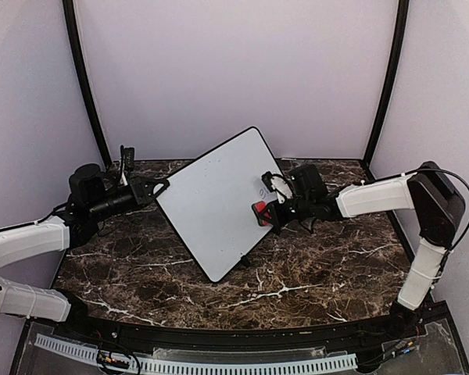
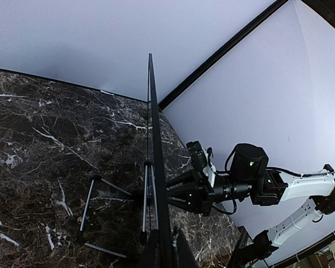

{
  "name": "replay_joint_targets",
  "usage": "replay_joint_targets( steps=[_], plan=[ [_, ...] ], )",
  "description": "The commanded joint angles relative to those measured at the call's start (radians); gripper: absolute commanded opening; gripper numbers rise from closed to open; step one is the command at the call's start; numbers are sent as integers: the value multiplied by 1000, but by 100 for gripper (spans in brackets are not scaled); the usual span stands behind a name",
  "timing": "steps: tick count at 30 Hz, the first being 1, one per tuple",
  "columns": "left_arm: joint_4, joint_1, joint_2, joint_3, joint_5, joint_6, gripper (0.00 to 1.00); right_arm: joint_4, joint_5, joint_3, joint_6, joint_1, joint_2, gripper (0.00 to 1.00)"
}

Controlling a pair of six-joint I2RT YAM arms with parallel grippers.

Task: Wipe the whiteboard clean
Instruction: Erase the whiteboard at the center of the board.

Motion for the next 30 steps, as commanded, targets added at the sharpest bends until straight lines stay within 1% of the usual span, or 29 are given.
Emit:
replay_joint_targets(
  steps=[1,4,7,16,20,24,30],
  plan=[
    [153,-17,-38,12,101,-20,0,-9,11,-97,16,5,-29,18],
    [154,-17,-38,11,102,-22,0,-2,18,-116,18,2,-35,18],
    [155,-17,-37,10,102,-21,0,3,10,-97,22,-6,-33,18],
    [152,-17,-40,11,99,-19,0,-47,-19,93,4,-18,33,18],
    [151,-17,-43,10,98,-16,0,-69,-23,144,-2,-16,54,18],
    [149,-17,-44,10,97,-16,0,-58,-1,108,3,-16,41,18],
    [153,-17,-37,10,102,-21,0,-32,5,-21,14,-16,-8,18]
  ],
)
